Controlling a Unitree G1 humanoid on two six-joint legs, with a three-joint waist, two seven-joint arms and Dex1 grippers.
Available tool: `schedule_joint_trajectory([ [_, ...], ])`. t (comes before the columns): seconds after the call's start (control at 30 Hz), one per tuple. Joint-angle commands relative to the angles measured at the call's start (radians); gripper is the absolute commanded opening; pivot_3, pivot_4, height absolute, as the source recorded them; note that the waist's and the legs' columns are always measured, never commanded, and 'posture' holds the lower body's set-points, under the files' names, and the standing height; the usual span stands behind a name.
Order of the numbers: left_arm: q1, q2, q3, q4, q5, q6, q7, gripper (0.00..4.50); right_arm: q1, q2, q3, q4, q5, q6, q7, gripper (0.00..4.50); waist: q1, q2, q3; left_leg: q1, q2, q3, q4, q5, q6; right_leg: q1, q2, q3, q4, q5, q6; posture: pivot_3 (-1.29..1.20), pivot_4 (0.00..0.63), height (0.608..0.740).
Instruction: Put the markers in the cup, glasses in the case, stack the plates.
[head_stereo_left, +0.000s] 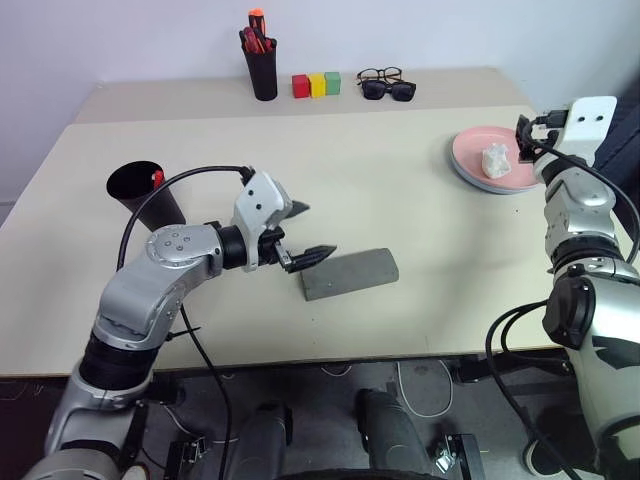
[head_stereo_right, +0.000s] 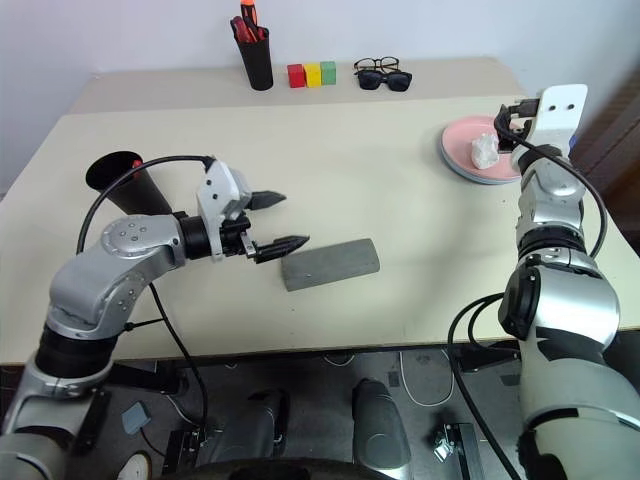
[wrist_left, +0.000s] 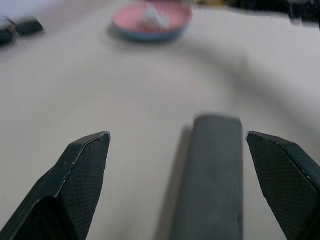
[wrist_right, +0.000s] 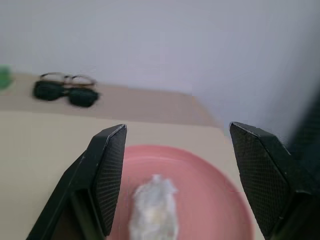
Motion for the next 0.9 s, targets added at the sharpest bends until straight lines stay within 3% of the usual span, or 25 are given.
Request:
schedule_joint_trajectory([
  [0.03, 0.05, 0.016, 0.039, -0.012, 0.031, -0.099, -0.004, 4.5, 0.099, -0.052, -0.004, -0.2, 0.071, -0.018, 0.209, 3.32, 0.0, 0.0, 0.0, 0.0, 0.0, 0.0, 0.0, 0.0, 0.0, 0.0, 0.0, 0.0, 0.0, 0.0, 0.0, 0.0, 0.15, 0.74],
  [0.23, 0.106, 0.009, 0.122, 0.008, -0.099, -0.069, -0.048, 4.5, 0.569, -0.197, -0.092, -0.959, 0.282, 0.383, 0.402, 3.32, 0.03, 0.002, 0.0, 0.0, 0.0, 0.0, 0.001, 0.0, 0.0, 0.0, 0.0, 0.0, 0.001, 0.0, 0.001, 0.0, 0.15, 0.74],
  [0.37, 0.122, 0.011, 0.124, 0.006, -0.105, -0.073, -0.048, 4.5, 0.788, -0.266, -0.188, -1.189, 0.351, 0.54, 0.431, 3.32, 0.029, 0.001, 0.0, 0.001, 0.0, 0.0, 0.003, 0.0, 0.0, 0.002, 0.0, 0.0, 0.001, -0.002, -0.004, 0.0, 0.15, 0.74],
  [0.43, 0.157, 0.032, 0.144, -0.012, -0.118, -0.076, -0.067, 4.5, 0.966, -0.278, -0.29, -1.313, 0.39, 0.617, 0.475, 3.32, 0.03, 0.0, -0.001, 0.005, 0.0, 0.0, 0.004, 0.0, 0.0, 0.006, 0.0, 0.0, 0.001, -0.003, -0.004, 0.0, 0.15, 0.74],
  [0.6, 0.221, 0.077, 0.195, -0.05, -0.144, -0.08, -0.082, 4.5, 1.228, -0.249, -0.431, -1.453, 0.457, 0.687, 0.548, 3.32, 0.026, 0.001, -0.001, 0.004, 0.001, 0.001, 0.003, -0.001, 0.001, 0.005, 0.0, 0.0, 0.0, -0.005, -0.001, 0.0, 0.15, 0.74],
  [0.9, 0.436, 0.082, 0.272, -0.109, -0.072, -0.207, -0.031, 4.5, 1.299, -0.16, -0.48, -1.473, 0.538, 0.729, 0.532, 3.32, 0.029, 0.0, -0.001, 0.004, 0.001, 0.002, 0.003, -0.001, 0.001, 0.004, 0.0, 0.0, -0.001, -0.005, -0.002, 0.0, 0.15, 0.74],
])
